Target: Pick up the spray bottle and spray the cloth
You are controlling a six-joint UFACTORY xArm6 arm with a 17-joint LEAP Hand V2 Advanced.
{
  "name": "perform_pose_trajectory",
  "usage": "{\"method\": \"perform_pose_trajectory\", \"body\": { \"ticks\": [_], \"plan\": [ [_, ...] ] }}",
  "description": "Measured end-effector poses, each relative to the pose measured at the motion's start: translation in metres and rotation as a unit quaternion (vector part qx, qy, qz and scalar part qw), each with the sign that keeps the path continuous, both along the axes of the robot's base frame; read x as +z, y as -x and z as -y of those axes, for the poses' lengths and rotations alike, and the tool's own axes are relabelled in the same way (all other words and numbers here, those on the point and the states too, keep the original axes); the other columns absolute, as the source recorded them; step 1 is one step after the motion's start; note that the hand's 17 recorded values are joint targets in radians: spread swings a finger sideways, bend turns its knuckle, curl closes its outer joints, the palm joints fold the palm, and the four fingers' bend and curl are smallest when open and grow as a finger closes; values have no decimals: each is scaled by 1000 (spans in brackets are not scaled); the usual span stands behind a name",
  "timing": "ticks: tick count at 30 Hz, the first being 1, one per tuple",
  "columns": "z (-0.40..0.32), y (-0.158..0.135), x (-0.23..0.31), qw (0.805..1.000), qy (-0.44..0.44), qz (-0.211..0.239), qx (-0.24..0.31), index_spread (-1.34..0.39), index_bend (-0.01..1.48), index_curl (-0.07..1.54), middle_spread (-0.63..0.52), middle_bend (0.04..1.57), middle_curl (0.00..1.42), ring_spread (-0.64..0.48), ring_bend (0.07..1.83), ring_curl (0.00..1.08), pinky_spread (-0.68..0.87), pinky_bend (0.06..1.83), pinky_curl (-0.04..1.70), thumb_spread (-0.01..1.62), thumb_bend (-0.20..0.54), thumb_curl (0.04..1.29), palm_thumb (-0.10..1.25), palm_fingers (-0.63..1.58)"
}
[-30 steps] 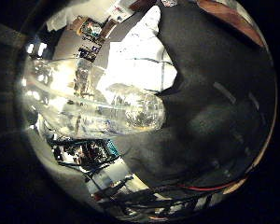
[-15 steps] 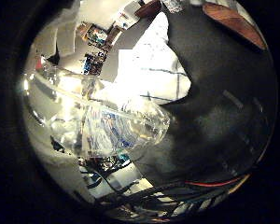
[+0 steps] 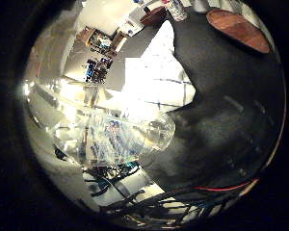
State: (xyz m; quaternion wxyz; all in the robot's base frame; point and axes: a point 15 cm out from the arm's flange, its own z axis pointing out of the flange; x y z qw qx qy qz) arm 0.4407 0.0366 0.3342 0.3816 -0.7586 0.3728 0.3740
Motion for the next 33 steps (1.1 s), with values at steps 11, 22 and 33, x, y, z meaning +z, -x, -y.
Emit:
{"method": "perform_pose_trajectory", "body": {
  "ticks": [11, 22, 33],
  "plan": [
    [6, 2, 35, 999, 7, -4, -49, -318, 989, 983, -204, 1177, 998, -242, 1338, 802, -299, 999, 1363, 1081, -13, 506, 1048, 1069],
    [7, 16, 59, 996, 51, -19, -64, -295, 1016, 950, -192, 1199, 978, -246, 1326, 823, -278, 992, 1442, 1083, -13, 541, 1048, 1082],
    [-2, 16, 90, 987, 142, -27, -78, -286, 1037, 932, -194, 1213, 959, -250, 1325, 838, -265, 1001, 1472, 1081, -12, 562, 1061, 1085]
  ]
}}
